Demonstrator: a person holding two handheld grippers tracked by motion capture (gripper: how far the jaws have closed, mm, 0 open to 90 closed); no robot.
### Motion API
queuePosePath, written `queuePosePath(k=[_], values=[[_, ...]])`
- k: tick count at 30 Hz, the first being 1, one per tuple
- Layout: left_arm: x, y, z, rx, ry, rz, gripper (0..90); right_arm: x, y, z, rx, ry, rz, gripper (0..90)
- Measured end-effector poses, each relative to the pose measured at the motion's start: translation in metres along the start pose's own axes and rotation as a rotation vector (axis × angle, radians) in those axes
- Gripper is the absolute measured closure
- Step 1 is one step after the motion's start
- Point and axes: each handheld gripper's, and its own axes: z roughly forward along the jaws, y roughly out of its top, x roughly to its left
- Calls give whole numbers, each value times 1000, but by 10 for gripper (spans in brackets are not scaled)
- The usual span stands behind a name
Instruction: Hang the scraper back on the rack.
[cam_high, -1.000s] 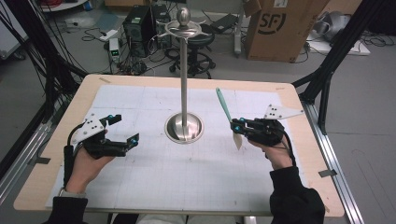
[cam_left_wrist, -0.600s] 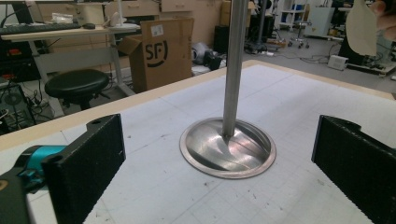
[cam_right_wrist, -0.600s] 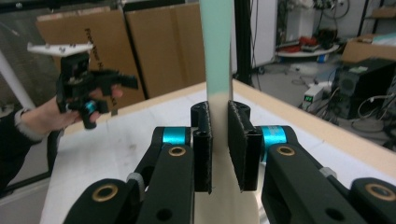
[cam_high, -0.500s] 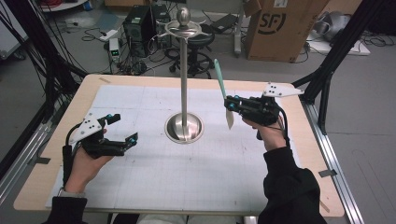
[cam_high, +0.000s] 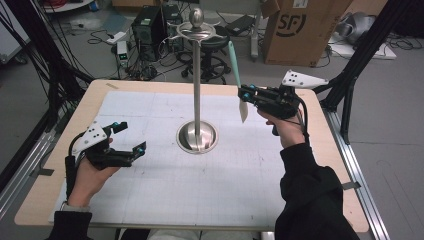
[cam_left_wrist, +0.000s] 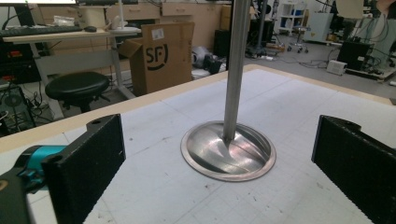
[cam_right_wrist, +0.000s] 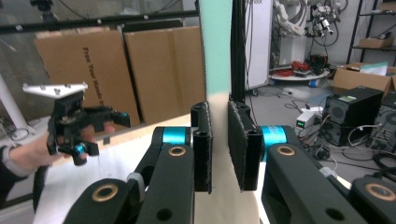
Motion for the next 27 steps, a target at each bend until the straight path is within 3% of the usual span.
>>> queuePosePath(k=[9, 13, 16, 27], values=[[0, 0, -1, -2, -3, 1, 32, -5, 9, 4, -1, -1, 8, 806], [3, 0, -5, -9, 11, -9, 32, -1, 12, 8, 3, 6, 0, 806], [4, -1, -7, -14, 16, -10, 32, -2, 12, 11, 13, -12, -8, 806], [5, -2, -11, -16, 25, -14, 32, -5, 9, 14, 3, -8, -12, 806]])
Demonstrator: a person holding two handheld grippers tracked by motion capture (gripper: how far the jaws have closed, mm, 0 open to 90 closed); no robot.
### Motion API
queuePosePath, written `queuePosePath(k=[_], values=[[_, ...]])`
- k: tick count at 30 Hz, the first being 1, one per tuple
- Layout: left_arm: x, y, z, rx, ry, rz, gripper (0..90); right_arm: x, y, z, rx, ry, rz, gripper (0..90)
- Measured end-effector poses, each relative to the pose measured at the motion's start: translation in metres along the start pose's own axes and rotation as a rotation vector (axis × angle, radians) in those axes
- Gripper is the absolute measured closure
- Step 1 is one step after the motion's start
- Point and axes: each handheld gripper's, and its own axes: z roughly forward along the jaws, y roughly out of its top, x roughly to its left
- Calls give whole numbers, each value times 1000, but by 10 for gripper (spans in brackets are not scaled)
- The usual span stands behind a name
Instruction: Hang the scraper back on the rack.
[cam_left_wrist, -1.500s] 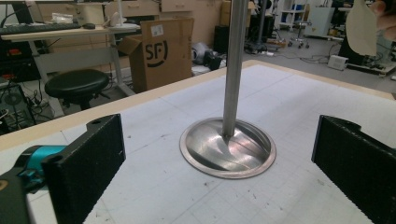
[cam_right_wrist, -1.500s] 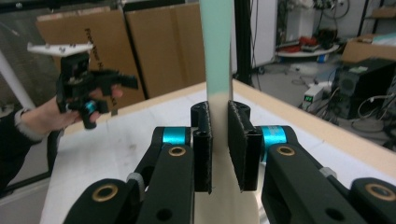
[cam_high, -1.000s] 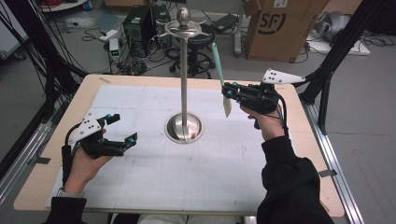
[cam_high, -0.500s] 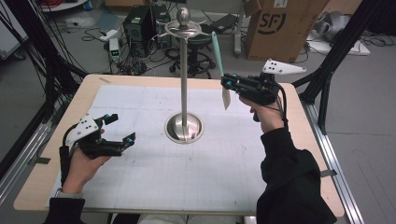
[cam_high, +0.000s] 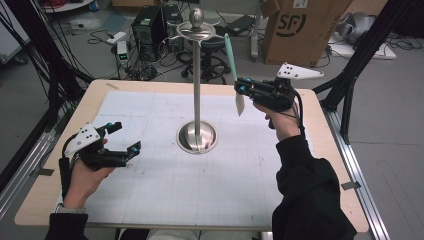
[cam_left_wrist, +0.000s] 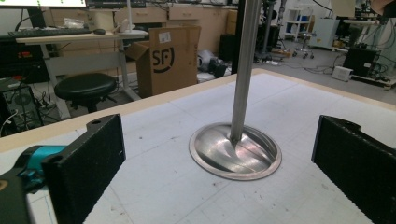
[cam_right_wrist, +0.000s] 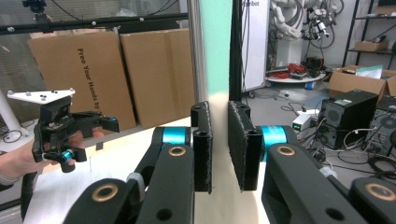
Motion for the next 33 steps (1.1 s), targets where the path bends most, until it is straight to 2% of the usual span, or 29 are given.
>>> queuePosePath(k=[19, 33], values=[[2, -1, -2, -1, 5, -6, 33, 1, -5, 12, 4, 27, -2, 806], [2, -1, -3, 4, 13, -3, 32, 9, -7, 39, 8, 9, 12, 805]])
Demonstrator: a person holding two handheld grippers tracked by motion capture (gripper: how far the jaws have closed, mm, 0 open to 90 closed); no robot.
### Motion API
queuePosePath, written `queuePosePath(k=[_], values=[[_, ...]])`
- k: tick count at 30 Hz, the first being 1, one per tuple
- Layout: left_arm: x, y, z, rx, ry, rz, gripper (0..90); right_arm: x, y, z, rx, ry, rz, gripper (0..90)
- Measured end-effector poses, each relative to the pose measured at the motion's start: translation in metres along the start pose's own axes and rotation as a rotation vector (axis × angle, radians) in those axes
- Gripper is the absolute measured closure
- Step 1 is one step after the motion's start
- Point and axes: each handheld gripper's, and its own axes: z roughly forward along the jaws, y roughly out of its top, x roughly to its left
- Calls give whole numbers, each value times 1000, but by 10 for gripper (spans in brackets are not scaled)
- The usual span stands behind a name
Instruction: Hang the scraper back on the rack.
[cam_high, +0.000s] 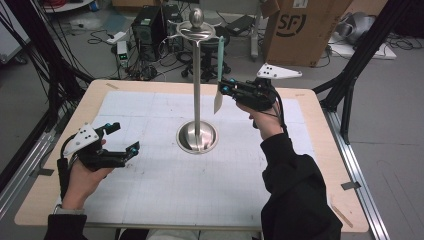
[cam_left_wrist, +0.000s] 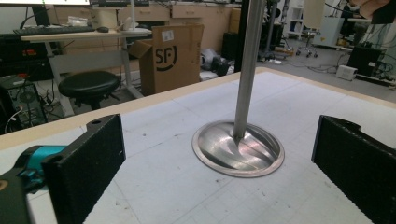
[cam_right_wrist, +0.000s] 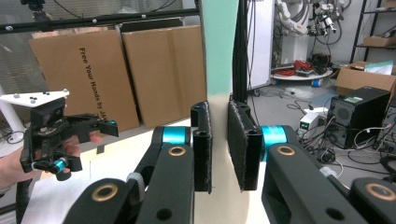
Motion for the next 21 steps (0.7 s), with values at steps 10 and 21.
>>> queuePosePath(k=[10, 21], values=[[-1, 0, 0, -2, -1, -1, 33, 4, -6, -11, -26, -44, -41, 634], [-4, -2, 6, 18, -9, 14, 33, 5, -44, -35, 60, -122, -36, 122]])
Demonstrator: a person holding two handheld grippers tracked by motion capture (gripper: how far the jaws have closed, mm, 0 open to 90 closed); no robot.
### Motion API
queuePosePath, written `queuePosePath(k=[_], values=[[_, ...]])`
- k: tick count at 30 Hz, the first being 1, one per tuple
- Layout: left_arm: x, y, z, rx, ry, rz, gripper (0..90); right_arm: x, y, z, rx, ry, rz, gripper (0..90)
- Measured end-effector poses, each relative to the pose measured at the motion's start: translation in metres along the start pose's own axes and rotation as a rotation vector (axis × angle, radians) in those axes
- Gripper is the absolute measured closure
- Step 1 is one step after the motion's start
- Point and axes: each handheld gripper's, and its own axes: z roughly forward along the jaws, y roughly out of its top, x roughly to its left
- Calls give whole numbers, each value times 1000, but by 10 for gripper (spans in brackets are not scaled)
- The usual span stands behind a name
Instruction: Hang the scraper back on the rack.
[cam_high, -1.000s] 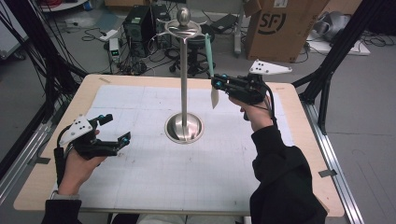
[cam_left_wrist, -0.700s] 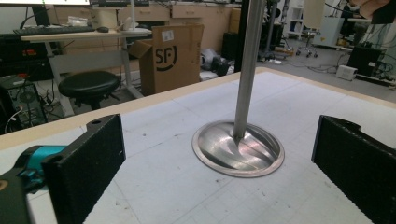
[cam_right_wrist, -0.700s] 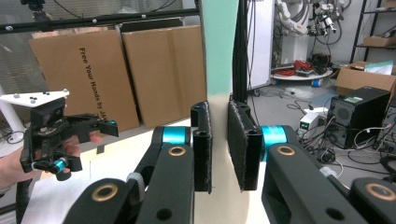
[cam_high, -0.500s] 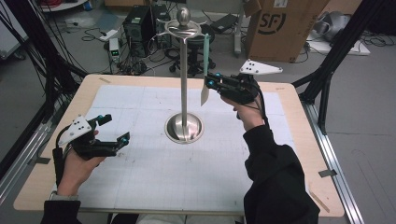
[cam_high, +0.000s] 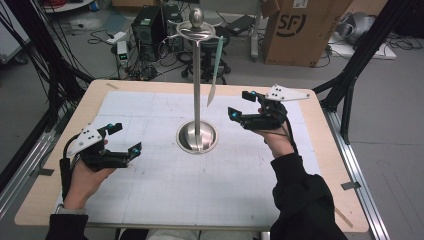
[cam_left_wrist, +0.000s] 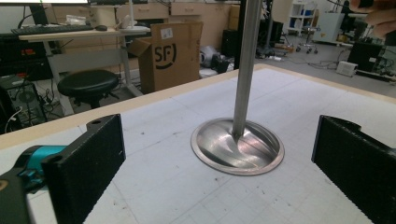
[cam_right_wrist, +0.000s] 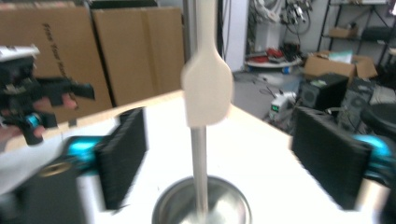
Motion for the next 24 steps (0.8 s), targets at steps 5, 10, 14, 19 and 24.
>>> queuePosePath(k=[5, 10, 14, 19, 24], values=[[-2, -1, 3, 4, -10, -7, 32, 1, -22, -9, 47, -40, 19, 2], [-2, -2, 6, 5, -19, -11, 32, 3, -40, -20, 72, -62, 21, 2], [-2, -3, 8, 8, -25, -19, 33, 3, -53, -31, 73, -79, 22, 2], [-2, -4, 10, 12, -31, -22, 32, 2, -71, -50, 72, -102, 34, 2], [-3, -5, 11, 12, -36, -30, 32, -4, -87, -70, 84, -121, 59, 2]])
